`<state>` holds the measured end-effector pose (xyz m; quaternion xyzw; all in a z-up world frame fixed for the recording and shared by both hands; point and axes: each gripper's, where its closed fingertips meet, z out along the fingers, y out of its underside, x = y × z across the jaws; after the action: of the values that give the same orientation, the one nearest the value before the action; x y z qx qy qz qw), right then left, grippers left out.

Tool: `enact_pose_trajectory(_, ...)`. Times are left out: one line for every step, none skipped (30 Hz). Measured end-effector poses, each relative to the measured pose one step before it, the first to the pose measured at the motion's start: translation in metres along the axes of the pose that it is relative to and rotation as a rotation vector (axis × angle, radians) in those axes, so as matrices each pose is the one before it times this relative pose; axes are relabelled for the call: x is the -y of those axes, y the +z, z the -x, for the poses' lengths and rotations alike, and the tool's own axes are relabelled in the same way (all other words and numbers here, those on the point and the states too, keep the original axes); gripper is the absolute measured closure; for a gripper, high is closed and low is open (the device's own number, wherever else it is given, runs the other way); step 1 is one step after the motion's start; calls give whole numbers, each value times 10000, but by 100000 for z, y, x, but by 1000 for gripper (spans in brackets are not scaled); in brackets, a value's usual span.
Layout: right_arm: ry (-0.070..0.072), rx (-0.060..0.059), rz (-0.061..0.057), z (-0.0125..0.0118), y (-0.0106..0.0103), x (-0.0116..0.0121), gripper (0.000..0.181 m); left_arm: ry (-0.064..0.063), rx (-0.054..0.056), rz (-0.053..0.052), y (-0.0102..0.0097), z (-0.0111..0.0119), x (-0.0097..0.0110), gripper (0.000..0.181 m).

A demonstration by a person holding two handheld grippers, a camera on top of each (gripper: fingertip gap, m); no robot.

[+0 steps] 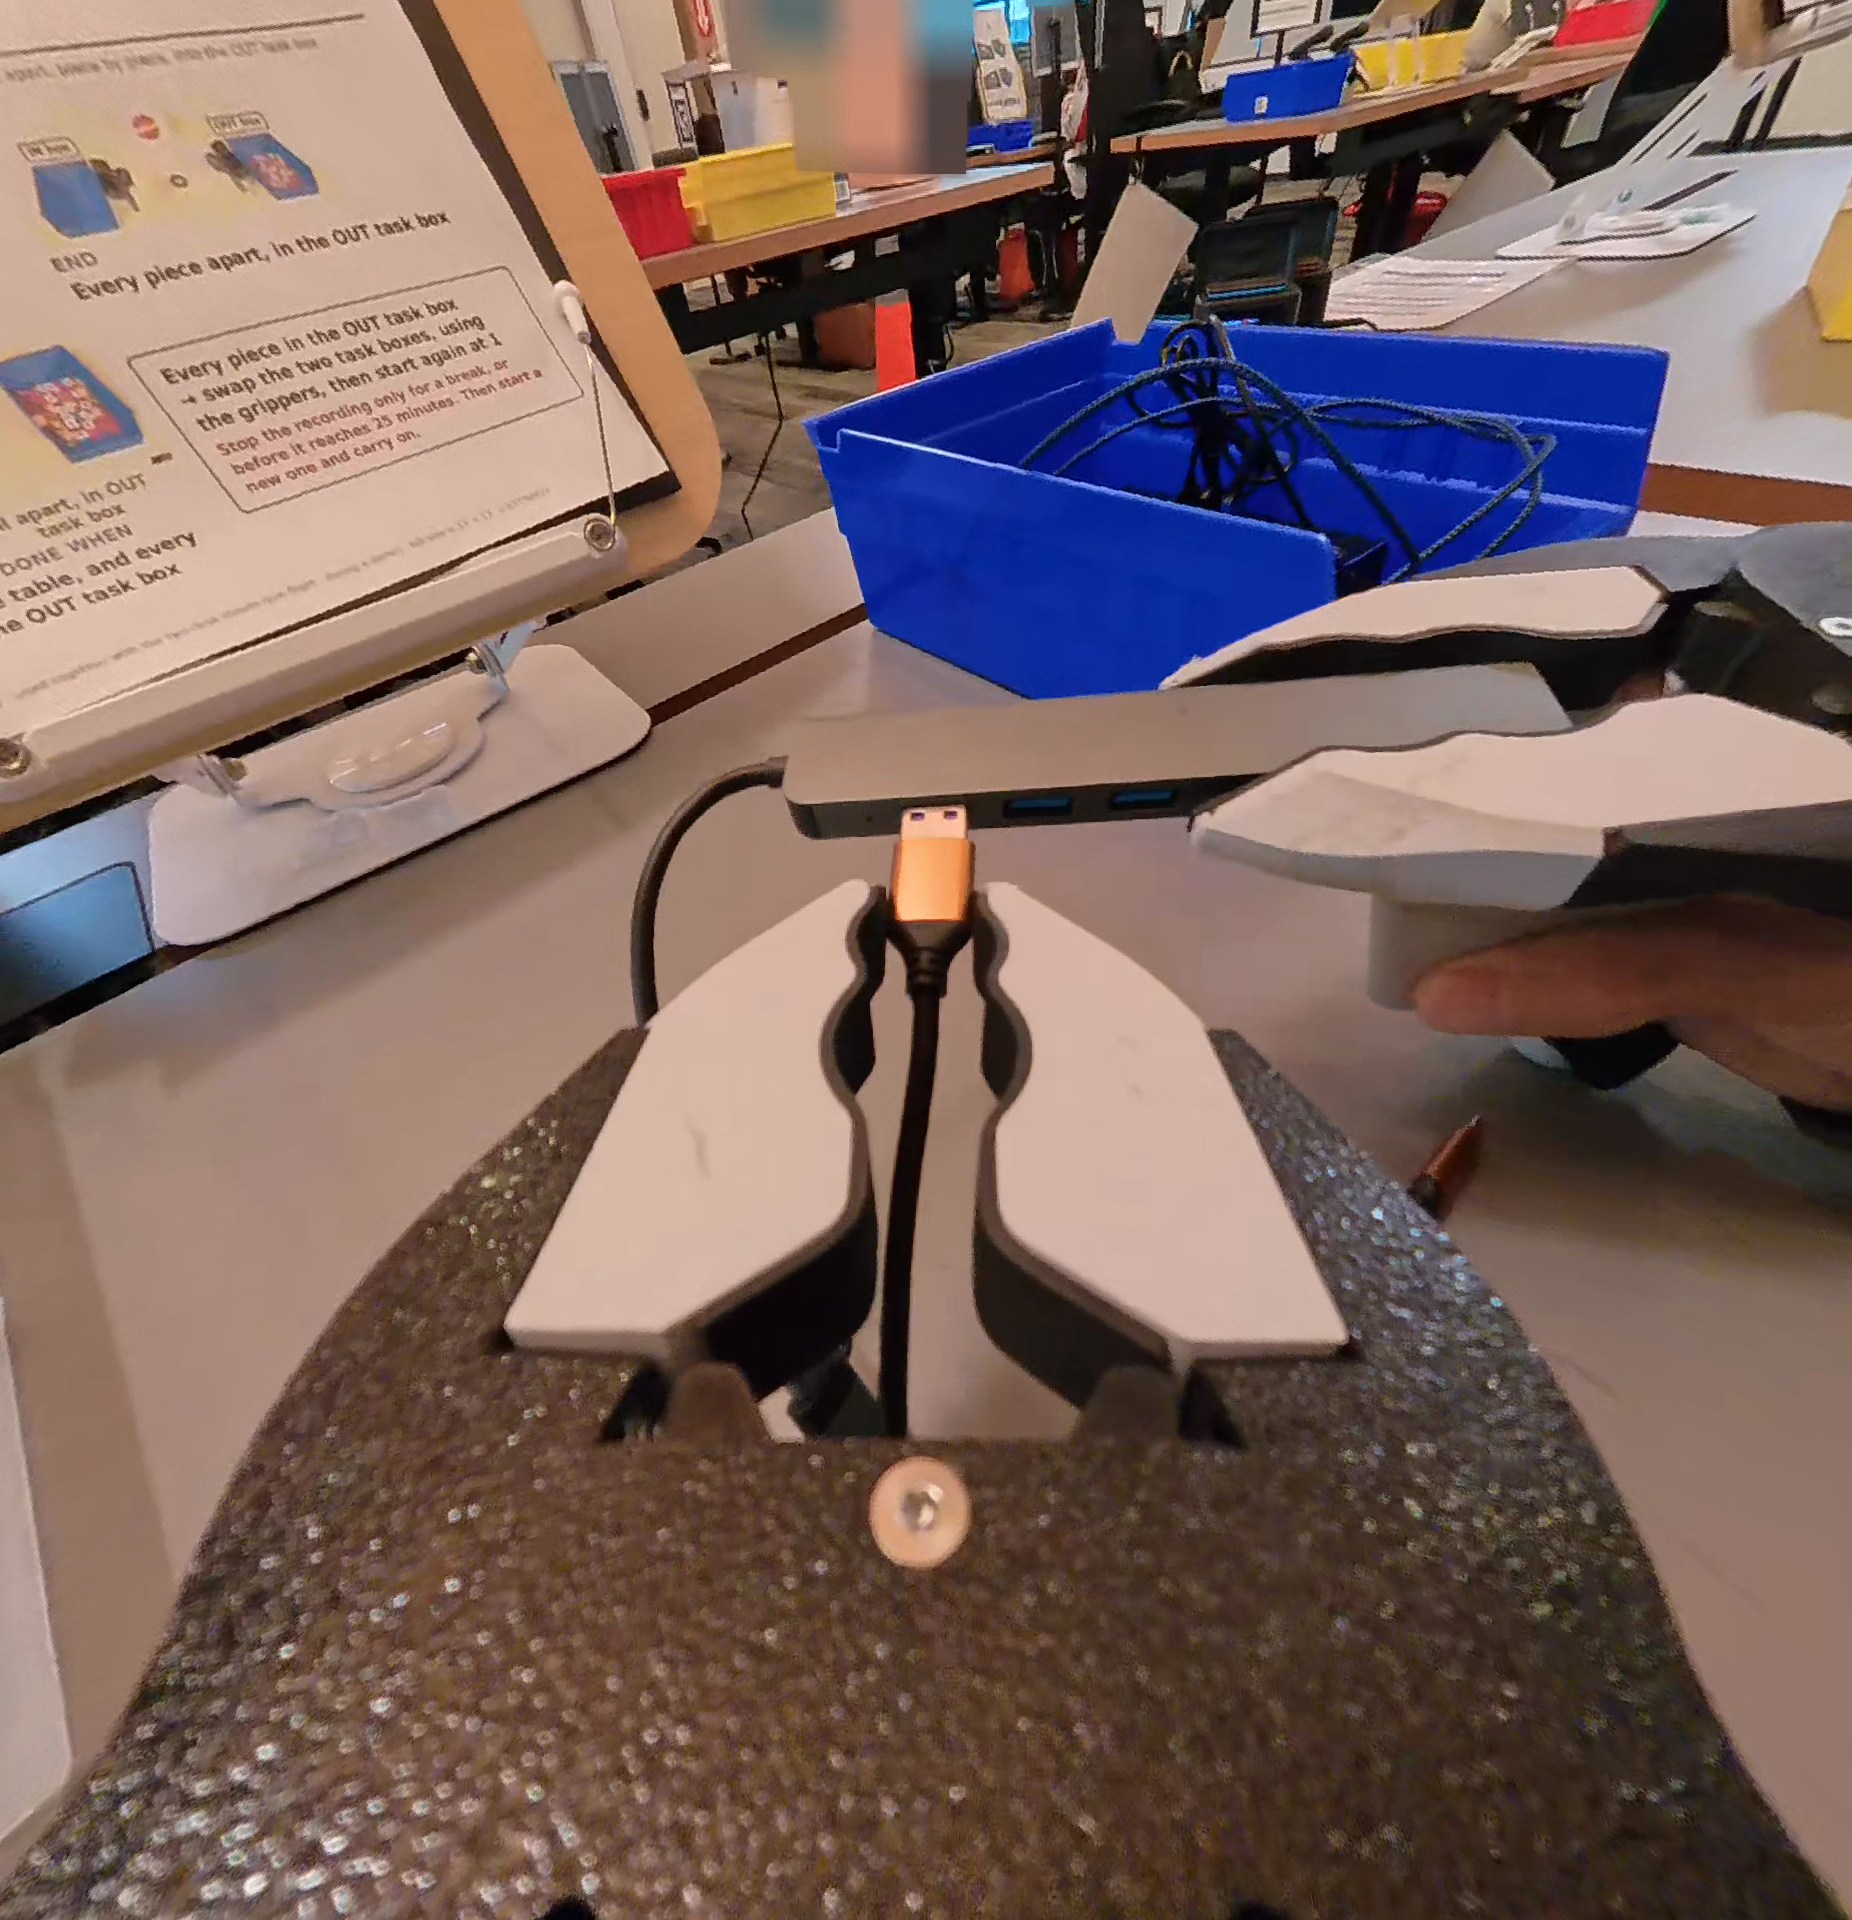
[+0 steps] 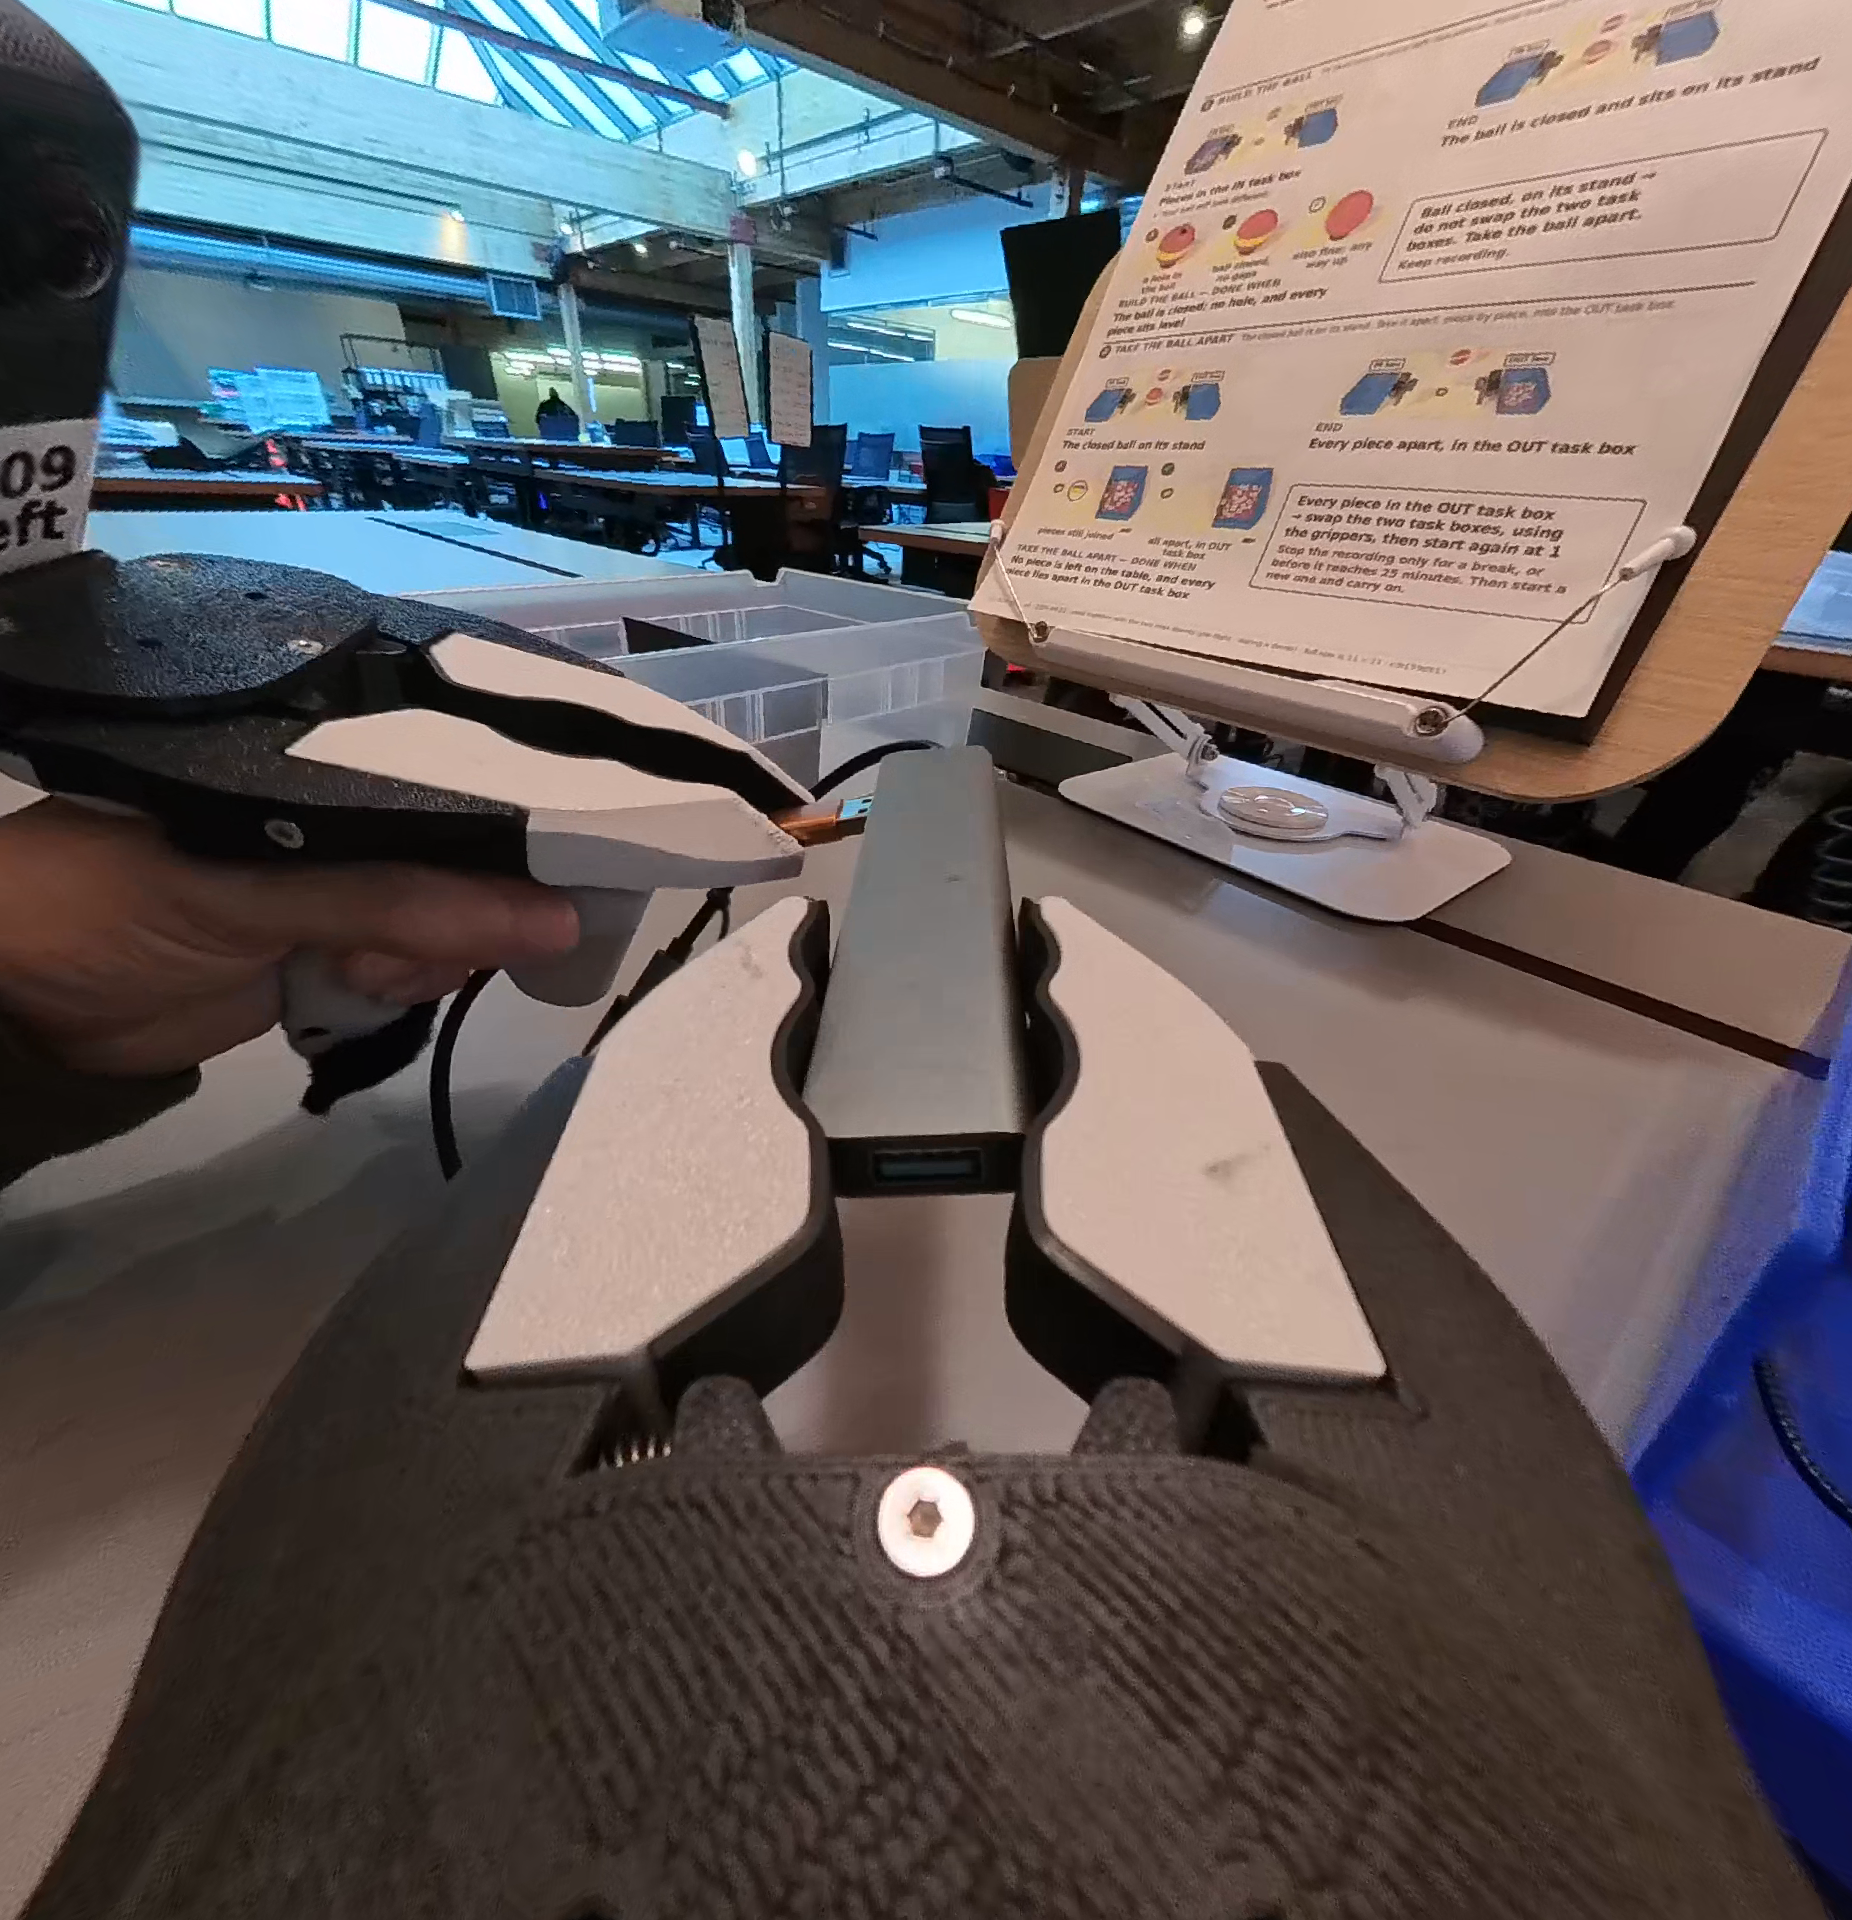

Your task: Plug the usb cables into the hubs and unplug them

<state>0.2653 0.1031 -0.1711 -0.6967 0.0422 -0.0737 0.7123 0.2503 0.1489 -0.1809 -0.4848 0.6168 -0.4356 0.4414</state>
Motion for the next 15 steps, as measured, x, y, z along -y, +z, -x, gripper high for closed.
enact_pose_trajectory(67,94,6,48,-5,-2,146,147,82,-13,-4,-19,-7,167)
enact_pose_trajectory(3,65,3,80,19,-4,146,54,102,-46,-34,5,90,167)
enact_pose_trajectory(-71,17,-14,103,11,23,146,-56,123,-147,-81,57,273,167)
enact_pose_trajectory(-13,2,-41,16,-25,45,146,-7,39,-87,-39,7,232,167)
enact_pose_trajectory(42,25,-9,-6,-44,10,146,103,-29,48,42,-46,17,167)
enact_pose_trajectory(-12,99,27,132,-1,-25,146,113,-22,31,25,-14,22,167)
enact_pose_trajectory(-189,104,73,317,67,-84,145,51,24,-160,-40,53,262,167)
enact_pose_trajectory(-178,-93,25,71,32,-22,145,64,-21,75,-35,50,-47,167)
enact_pose_trajectory(-178,-69,108,108,79,-136,145,70,-1,180,-13,65,-211,167)
enact_pose_trajectory(-75,20,138,113,123,-156,145,40,50,229,1,85,-309,167)
enact_pose_trajectory(43,84,29,58,41,-36,145,63,52,37,-49,58,-106,167)
enact_pose_trajectory(58,76,-72,27,-45,82,145,29,-21,-103,-78,-19,78,167)
enact_pose_trajectory(-10,34,-52,48,-45,58,145,-20,-49,-113,-92,-38,109,167)
enact_pose_trajectory(-26,21,30,52,3,-36,145,25,-25,32,-41,-9,-58,167)
enact_pose_trajectory(4,17,16,9,30,-23,145,75,39,42,-16,11,-63,167)
